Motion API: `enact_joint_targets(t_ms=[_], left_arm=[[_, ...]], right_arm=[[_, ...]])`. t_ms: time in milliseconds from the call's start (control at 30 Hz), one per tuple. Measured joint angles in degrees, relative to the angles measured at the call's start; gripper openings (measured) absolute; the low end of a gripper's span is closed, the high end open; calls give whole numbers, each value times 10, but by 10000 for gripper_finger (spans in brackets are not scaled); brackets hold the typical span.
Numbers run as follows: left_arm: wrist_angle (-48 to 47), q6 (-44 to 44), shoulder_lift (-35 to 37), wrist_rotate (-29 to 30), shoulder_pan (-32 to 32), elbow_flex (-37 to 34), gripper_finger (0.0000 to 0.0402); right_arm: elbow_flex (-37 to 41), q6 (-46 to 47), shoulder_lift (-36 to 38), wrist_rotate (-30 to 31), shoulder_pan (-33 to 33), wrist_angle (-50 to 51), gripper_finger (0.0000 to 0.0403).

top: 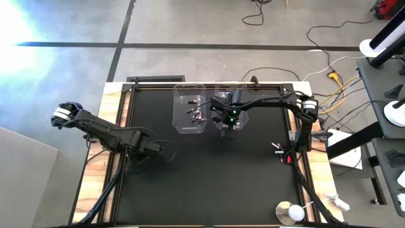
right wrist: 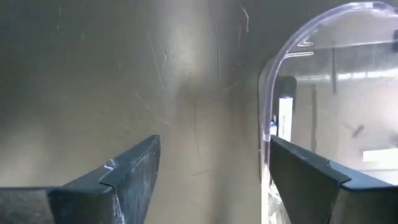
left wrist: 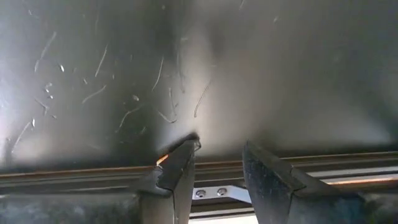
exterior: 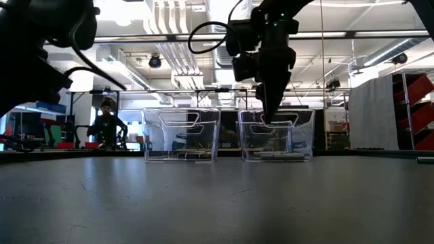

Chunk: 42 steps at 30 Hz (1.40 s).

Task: Sort batteries
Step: Put the black battery into the left transparent bin

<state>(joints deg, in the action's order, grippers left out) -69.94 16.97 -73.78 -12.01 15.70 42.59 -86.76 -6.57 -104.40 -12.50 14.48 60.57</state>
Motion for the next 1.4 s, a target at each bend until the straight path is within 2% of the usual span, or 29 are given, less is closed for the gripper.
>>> enact_joint_targets(t_ms=[200, 467, 733, 900, 1067, 1300, 1400], left_arm=[[1, -4, 0, 5, 2, -28, 116], [1, -90, -18, 4, 4, -48, 115], [4, -95, -99, -8, 4, -42, 115], [4, -98, -146, -10, 4, -43, 115], [23, -96, -178, -10, 5, -43, 115], [47, -85, -231, -12, 5, -45, 115], [44, -88, -252, -32, 4, -46, 115]], right_arm=[[-6, 5, 0, 0, -2, 14, 279], [-74, 28, 1, 10, -6, 35, 276], [-161, 36, 2, 15, -10, 40, 283], [-224, 33, 2, 77, -23, 74, 275], [-277, 36, 2, 96, -41, 111, 266], [-303, 58, 2, 97, -73, 144, 257], [-303, 60, 2, 97, -85, 157, 254]])
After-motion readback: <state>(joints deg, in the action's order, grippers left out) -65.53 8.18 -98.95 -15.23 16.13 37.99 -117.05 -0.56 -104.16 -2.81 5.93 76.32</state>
